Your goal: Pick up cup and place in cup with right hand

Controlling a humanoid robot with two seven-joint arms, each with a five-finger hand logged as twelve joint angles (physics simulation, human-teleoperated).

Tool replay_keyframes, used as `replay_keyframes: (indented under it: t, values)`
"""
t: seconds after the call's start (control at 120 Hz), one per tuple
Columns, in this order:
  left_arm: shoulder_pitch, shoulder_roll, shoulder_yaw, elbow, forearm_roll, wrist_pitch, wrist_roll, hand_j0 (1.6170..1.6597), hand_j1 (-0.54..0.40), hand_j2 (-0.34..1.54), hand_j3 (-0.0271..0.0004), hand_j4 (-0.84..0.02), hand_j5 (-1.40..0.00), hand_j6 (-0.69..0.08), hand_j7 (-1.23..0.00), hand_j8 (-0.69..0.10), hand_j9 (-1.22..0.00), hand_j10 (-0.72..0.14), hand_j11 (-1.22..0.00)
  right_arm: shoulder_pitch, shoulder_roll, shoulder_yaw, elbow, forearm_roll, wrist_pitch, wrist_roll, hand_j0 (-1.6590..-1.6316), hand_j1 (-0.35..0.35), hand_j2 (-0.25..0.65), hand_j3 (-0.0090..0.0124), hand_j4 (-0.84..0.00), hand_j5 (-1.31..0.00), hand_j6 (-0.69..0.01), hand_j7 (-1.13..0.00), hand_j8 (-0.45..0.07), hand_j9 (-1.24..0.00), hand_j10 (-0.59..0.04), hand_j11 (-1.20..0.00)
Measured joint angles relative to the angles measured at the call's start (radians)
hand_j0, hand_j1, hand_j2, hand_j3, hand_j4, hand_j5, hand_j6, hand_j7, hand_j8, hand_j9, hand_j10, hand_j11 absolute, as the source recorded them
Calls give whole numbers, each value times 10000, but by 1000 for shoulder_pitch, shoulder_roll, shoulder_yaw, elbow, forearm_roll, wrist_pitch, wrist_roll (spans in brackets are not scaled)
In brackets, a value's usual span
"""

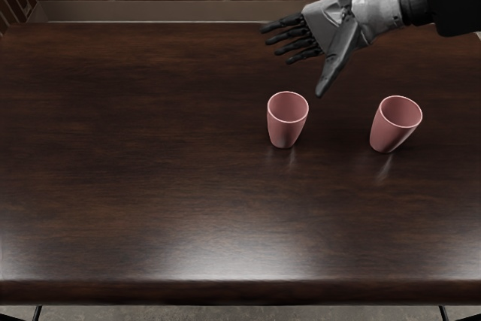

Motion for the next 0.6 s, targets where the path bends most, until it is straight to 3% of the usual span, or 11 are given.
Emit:
replay_keyframes:
  t: [0.133,0.183,0.242,0.333,0.442,0.525,0.6]
  values:
    - [0,0,0,0,0,0,0,16581,3434,8,0,-46,-61,-46,-61,-46,-61,-46,-61,12,20,-22,-3,-23,1,-1,-16581,-3268,-41,0,-195,-243,-197,-242,-194,-242,-191,-242]
    - [0,0,0,0,0,0,0,16581,3433,8,0,-47,-62,-47,-61,-47,-61,-47,-61,63,72,-67,-47,-106,1,-1,-16581,-3270,-39,0,-193,-242,-194,-241,-192,-241,-189,-241]
    - [0,0,0,0,0,0,0,16581,3433,8,0,-47,-62,-47,-62,-47,-62,-47,-62,148,165,-174,-115,-199,-23,-1,-16581,-3268,-38,0,-195,-244,-197,-244,-194,-244,-191,-244]
    - [0,0,0,0,0,0,0,16581,3432,8,0,-48,-63,-48,-63,-48,-63,-48,-63,230,308,-354,-198,-299,-167,-1,-16581,-3254,-42,0,-210,-258,-214,-257,-209,-257,-205,-257]
    - [0,0,0,0,0,0,0,16581,3430,8,0,-49,-65,-49,-65,-50,-65,-50,-65,244,397,-505,-235,-344,-382,-1,-16581,-3228,-45,0,-235,-288,-241,-286,-236,-287,-230,-286]
    - [0,0,0,0,0,0,0,16581,3432,8,0,-47,-62,-47,-62,-48,-62,-48,-62,237,425,-589,-240,-358,-496,-1,-16581,-3216,-45,0,-249,-302,-257,-300,-250,-302,-243,-301]
    - [0,0,0,0,0,0,0,16581,3433,8,0,-47,-61,-47,-61,-47,-61,-47,-61,230,431,-634,-189,-364,-588,-1,-16581,-3207,-45,0,-257,-313,-265,-311,-259,-312,-251,-312]
